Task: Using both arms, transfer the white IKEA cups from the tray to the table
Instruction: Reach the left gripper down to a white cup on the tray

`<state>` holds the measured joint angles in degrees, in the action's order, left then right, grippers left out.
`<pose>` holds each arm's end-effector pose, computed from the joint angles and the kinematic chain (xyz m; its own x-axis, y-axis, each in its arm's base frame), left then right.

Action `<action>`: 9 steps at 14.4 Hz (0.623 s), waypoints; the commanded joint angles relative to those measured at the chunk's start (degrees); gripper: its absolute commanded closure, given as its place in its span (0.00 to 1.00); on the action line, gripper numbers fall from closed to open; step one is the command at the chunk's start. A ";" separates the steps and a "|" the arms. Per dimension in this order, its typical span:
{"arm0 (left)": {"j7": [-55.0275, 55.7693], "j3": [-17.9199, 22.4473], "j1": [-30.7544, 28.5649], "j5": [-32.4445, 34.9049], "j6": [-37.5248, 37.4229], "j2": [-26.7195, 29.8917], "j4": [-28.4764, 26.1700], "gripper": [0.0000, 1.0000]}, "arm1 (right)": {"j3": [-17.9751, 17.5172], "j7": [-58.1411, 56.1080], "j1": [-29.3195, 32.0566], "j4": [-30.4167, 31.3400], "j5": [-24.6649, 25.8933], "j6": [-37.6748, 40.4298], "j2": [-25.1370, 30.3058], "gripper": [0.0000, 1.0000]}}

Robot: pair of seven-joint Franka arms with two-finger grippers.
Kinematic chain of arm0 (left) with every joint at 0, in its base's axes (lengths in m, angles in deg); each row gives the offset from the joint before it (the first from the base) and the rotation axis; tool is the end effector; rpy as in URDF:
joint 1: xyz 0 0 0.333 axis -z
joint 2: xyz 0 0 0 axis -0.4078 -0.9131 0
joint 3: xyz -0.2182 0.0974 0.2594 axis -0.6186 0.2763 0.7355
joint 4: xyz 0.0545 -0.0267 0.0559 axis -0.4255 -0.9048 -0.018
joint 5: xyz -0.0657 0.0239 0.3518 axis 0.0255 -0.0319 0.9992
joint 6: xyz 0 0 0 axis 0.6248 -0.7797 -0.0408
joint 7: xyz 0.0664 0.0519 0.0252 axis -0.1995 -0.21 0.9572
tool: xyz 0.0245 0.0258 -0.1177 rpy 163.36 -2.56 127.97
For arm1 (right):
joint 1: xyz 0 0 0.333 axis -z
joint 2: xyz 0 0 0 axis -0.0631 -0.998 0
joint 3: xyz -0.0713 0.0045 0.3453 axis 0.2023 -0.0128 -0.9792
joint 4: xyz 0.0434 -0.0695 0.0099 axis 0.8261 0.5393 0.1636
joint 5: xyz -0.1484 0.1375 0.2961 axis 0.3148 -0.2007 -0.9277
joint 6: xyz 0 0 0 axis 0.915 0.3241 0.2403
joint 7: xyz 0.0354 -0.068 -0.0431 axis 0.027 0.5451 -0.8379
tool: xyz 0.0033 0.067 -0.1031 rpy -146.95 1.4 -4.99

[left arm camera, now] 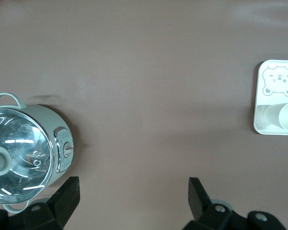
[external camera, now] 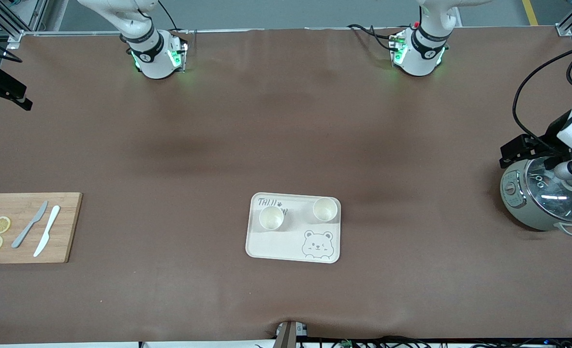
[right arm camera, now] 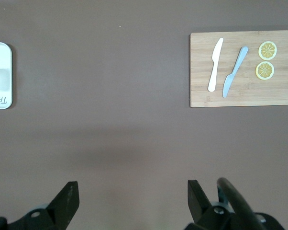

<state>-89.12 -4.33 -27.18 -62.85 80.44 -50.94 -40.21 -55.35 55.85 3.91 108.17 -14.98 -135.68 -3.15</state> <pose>0.5812 -0.0210 0.6164 0.9966 -0.0459 0.0683 -0.0458 -0.9989 -0.0031 0.4620 -0.0454 0.6758 0.9996 -0.0091 0.0278 -0.0088 -0.9999 -0.0091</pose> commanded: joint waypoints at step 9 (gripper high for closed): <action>6.48 -1.26 7.40 -0.41 5.72 -7.17 0.22 0.00 | -0.58 -0.34 1.18 -1.12 -0.51 0.54 -0.37 0.00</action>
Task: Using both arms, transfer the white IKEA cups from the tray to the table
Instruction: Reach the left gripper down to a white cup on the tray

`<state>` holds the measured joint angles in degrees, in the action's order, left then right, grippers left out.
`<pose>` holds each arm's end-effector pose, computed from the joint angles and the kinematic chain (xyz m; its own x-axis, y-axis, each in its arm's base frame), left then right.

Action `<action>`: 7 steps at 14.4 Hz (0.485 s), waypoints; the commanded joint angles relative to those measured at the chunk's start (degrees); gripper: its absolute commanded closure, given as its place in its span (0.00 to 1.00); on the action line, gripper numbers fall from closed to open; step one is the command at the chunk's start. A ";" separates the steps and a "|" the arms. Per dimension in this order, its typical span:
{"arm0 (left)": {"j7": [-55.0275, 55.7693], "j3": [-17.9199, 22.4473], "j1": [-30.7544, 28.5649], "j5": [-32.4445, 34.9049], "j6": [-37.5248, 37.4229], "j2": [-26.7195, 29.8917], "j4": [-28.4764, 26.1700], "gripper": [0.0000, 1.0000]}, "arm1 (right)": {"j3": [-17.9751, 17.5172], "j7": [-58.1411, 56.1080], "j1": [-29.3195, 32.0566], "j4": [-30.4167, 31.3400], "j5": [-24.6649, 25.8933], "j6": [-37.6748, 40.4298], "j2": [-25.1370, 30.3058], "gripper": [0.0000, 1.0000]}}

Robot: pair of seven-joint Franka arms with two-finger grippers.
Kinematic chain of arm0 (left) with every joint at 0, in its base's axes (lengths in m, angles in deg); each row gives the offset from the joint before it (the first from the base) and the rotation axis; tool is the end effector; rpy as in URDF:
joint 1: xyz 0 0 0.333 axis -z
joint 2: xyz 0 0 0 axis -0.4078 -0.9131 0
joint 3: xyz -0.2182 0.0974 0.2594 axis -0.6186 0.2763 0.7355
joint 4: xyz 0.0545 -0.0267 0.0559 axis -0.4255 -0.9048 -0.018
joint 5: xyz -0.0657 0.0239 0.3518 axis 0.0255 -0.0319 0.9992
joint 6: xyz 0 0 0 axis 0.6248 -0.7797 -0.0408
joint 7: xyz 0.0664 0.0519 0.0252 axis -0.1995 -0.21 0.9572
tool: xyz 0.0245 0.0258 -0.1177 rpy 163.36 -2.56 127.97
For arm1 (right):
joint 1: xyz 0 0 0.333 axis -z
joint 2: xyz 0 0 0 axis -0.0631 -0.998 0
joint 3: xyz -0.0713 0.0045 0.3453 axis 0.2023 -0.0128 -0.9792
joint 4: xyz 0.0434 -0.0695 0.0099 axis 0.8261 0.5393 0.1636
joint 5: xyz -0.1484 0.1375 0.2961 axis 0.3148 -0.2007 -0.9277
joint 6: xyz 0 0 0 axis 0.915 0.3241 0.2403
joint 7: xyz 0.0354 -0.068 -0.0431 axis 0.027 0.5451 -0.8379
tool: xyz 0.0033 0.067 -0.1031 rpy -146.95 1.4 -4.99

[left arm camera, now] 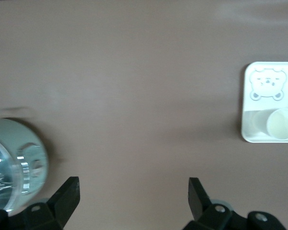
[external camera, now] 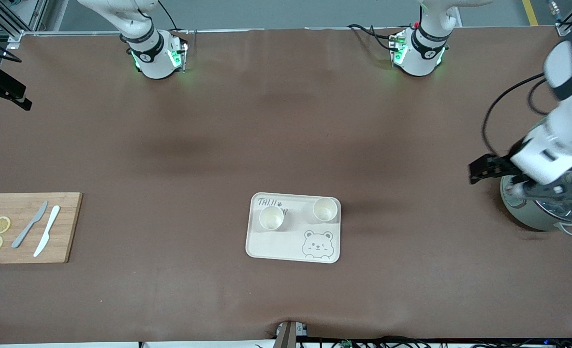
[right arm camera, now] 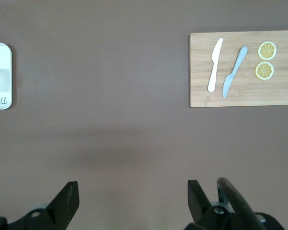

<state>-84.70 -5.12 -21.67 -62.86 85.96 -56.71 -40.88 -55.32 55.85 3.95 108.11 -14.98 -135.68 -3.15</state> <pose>0.6114 -0.0868 0.5603 0.9956 -0.0773 0.0522 -0.0782 -0.9968 0.0147 0.4619 -0.0460 0.6762 0.9995 -0.0103 0.0289 -0.0100 -0.9999 -0.0090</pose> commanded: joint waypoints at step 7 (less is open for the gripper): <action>18.82 -0.65 13.24 -3.29 7.21 -10.71 1.07 0.00 | -0.61 -0.34 1.75 -0.97 -0.15 0.71 -0.80 0.00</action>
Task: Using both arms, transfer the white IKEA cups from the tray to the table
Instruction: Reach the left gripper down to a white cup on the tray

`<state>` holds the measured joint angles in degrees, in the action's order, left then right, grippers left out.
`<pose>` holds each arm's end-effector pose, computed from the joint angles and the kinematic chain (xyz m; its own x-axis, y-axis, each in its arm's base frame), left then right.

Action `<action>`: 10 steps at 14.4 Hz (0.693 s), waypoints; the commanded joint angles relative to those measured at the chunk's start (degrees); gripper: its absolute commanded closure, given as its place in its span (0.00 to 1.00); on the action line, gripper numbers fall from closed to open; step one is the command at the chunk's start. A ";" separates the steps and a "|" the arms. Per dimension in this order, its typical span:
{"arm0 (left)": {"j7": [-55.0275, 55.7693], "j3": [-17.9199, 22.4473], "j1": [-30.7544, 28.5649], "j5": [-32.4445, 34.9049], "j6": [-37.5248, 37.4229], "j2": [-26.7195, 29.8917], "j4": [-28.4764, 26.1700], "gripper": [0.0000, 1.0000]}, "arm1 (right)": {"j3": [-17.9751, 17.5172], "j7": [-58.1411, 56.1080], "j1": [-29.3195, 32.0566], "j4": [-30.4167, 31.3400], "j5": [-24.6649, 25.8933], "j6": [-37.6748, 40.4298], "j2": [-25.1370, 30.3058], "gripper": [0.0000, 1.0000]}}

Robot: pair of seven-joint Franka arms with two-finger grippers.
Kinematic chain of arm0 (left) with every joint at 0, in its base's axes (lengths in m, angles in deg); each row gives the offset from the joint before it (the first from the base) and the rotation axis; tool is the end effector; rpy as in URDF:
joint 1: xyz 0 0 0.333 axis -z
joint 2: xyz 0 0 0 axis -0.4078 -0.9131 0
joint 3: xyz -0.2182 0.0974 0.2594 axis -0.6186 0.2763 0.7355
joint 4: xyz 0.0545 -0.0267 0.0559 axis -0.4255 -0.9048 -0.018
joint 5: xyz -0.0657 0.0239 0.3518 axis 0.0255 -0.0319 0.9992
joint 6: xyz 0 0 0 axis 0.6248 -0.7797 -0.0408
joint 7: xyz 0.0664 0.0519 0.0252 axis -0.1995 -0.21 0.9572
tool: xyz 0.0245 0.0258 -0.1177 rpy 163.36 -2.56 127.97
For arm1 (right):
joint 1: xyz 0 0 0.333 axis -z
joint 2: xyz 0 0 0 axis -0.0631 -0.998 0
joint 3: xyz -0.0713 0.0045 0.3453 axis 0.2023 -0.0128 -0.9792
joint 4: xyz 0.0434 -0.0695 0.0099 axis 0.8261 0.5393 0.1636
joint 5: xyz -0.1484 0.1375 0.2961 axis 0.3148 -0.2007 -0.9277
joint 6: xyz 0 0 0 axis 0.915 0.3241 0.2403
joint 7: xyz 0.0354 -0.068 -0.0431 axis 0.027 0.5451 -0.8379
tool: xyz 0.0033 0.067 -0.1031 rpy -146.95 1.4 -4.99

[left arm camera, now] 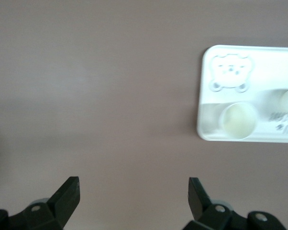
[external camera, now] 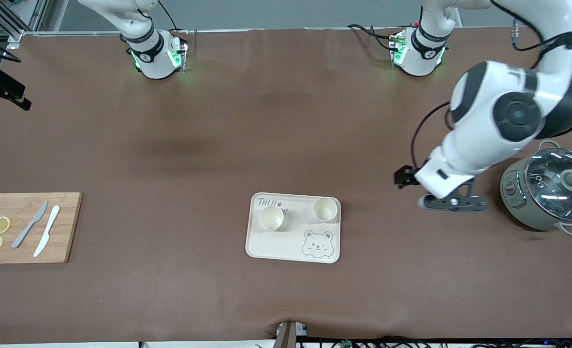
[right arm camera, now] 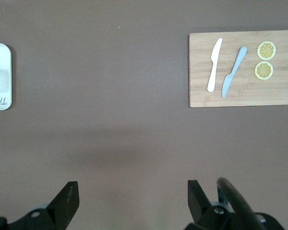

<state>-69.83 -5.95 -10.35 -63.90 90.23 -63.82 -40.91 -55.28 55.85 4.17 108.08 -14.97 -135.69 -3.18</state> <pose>0.6107 -0.2228 0.4889 0.9997 -0.0225 -0.0117 -0.0219 -0.9987 0.0460 0.4619 -0.0482 0.6762 0.9995 -0.0148 0.0291 -0.0146 -0.9999 -0.0090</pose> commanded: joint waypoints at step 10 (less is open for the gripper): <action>13.65 0.27 8.96 -2.09 17.54 -14.86 1.09 0.00 | -1.00 -0.17 -0.40 -1.55 -0.70 -2.26 -7.37 0.00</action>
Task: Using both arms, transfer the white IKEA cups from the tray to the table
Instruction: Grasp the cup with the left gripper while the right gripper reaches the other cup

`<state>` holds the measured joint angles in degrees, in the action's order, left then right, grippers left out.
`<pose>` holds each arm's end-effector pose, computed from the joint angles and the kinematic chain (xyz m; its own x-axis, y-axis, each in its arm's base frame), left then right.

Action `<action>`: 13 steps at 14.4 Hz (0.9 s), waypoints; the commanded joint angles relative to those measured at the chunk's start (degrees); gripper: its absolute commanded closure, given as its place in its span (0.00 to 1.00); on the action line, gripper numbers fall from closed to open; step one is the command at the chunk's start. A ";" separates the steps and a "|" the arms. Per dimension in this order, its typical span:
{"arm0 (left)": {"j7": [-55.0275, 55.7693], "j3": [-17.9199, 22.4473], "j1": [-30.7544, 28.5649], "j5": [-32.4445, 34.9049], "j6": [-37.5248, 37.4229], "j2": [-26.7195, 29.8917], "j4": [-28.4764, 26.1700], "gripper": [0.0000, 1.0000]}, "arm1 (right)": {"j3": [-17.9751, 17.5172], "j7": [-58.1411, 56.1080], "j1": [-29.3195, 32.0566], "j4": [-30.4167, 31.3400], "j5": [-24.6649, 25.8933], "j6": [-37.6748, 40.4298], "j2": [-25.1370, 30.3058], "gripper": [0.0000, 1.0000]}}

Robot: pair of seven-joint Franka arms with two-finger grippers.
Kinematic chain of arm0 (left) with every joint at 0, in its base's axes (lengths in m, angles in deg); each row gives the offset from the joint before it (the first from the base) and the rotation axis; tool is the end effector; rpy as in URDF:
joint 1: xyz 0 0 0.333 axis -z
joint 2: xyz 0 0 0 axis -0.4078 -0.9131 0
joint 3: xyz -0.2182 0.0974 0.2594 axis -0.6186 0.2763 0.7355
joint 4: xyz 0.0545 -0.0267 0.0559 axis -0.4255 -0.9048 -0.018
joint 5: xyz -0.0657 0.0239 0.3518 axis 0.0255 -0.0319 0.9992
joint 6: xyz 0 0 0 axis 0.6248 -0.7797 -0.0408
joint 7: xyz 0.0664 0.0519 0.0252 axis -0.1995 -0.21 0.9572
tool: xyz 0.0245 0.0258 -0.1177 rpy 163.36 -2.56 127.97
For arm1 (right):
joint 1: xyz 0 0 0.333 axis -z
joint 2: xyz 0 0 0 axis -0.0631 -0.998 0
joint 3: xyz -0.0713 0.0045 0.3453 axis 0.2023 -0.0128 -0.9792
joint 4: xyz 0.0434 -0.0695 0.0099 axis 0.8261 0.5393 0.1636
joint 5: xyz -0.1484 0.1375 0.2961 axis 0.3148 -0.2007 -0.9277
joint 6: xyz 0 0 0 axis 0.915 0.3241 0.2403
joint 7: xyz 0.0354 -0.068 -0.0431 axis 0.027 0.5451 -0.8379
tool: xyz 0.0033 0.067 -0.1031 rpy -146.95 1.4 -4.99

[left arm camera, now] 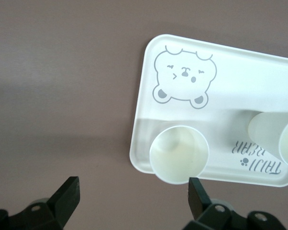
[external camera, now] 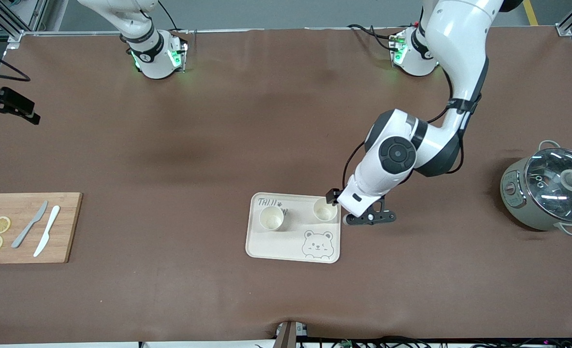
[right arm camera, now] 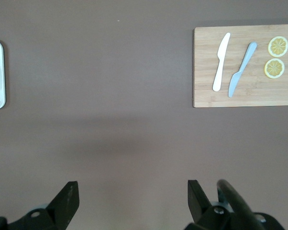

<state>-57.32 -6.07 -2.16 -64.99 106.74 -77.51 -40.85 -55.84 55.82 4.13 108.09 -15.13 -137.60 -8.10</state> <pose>0.6229 -0.3326 0.3541 0.9970 0.0779 -0.0023 0.0777 -0.9912 0.1072 0.4941 -0.0467 0.6378 0.9997 -0.0043 -0.0230 -0.0048 -0.9998 -0.0183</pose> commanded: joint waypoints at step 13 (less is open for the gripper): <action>1.06 0.91 3.14 4.54 8.95 -7.50 0.95 0.00 | -0.62 27.01 -22.50 -9.57 -4.93 -17.99 -20.81 0.00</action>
<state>-56.60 -5.92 0.14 -62.25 114.80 -84.11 -40.81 -57.12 79.07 -16.89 102.23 -19.44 -153.62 -25.03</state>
